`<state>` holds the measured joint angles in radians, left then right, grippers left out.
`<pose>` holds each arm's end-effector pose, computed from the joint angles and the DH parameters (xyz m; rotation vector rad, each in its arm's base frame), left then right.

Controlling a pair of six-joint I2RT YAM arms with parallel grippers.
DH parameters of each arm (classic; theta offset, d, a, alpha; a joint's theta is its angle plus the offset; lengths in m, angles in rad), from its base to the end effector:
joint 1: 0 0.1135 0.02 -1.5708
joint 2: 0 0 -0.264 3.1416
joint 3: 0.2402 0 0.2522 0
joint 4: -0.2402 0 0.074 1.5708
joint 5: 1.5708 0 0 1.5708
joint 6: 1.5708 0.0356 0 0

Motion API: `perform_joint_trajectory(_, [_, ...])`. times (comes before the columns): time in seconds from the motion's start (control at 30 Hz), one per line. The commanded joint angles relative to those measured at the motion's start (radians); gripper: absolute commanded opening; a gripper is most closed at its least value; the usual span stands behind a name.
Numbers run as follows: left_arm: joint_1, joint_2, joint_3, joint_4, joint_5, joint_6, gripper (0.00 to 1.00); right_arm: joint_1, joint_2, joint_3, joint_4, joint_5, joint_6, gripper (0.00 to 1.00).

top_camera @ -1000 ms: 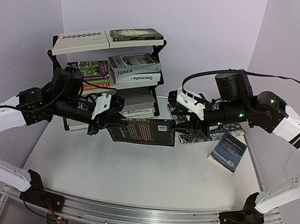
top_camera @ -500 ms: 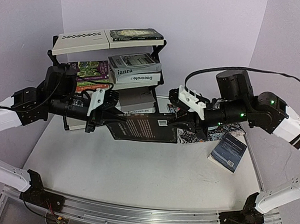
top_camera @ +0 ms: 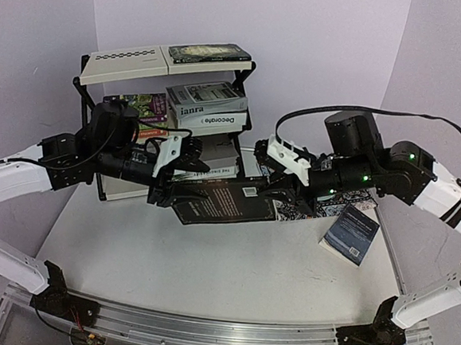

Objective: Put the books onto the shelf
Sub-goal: Pass from the right arm to the left

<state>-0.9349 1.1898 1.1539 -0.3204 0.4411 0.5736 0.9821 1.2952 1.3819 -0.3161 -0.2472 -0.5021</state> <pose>0.1471 -0.2249 0.3727 1.5367 1.1976 -0.6649 0.1553 0.2482 0.4238 -1.3623 1.2203 0.5629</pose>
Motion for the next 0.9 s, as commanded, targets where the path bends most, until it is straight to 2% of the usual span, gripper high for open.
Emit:
perform_joint_trajectory(0.0, [-0.013, 0.039, 0.077, -0.039, -0.017, -0.019, 0.61, -0.003, 0.005, 0.041, 0.072, 0.016, 0.016, 0.00])
perform_joint_trajectory(0.07, [-0.022, 0.054, 0.085, -0.052, -0.053, -0.018, 0.58, -0.003, 0.010, 0.040, 0.073, 0.019, 0.012, 0.00])
perform_joint_trajectory(0.17, [-0.028, 0.075, 0.102, -0.073, -0.089, -0.014, 0.48, -0.003, 0.020, 0.043, 0.072, 0.018, 0.007, 0.00])
perform_joint_trajectory(0.43, [-0.053, 0.114, 0.140, -0.119, -0.153, 0.013, 0.46, -0.003, 0.046, 0.043, 0.072, 0.031, -0.013, 0.00])
perform_joint_trajectory(0.53, [-0.066, 0.131, 0.157, -0.143, -0.174, 0.026, 0.40, -0.002, 0.050, 0.040, 0.072, 0.036, -0.020, 0.00])
perform_joint_trajectory(0.67, [-0.078, 0.152, 0.176, -0.166, -0.200, 0.046, 0.22, -0.003, 0.055, 0.040, 0.072, 0.037, -0.027, 0.00])
perform_joint_trajectory(0.73, [-0.087, 0.162, 0.186, -0.174, -0.226, 0.060, 0.04, -0.003, 0.057, 0.039, 0.072, 0.040, -0.031, 0.02])
perform_joint_trajectory(0.8, [-0.102, 0.169, 0.194, -0.177, -0.285, 0.079, 0.00, -0.003, 0.055, 0.033, 0.072, 0.049, -0.035, 0.36])
perform_joint_trajectory(0.83, [-0.115, 0.172, 0.199, -0.177, -0.315, 0.095, 0.00, -0.003, 0.053, 0.029, 0.073, 0.056, -0.037, 0.45])
perform_joint_trajectory(0.87, [-0.127, 0.176, 0.203, -0.177, -0.366, 0.114, 0.00, -0.003, 0.049, 0.022, 0.074, 0.063, -0.038, 0.48])
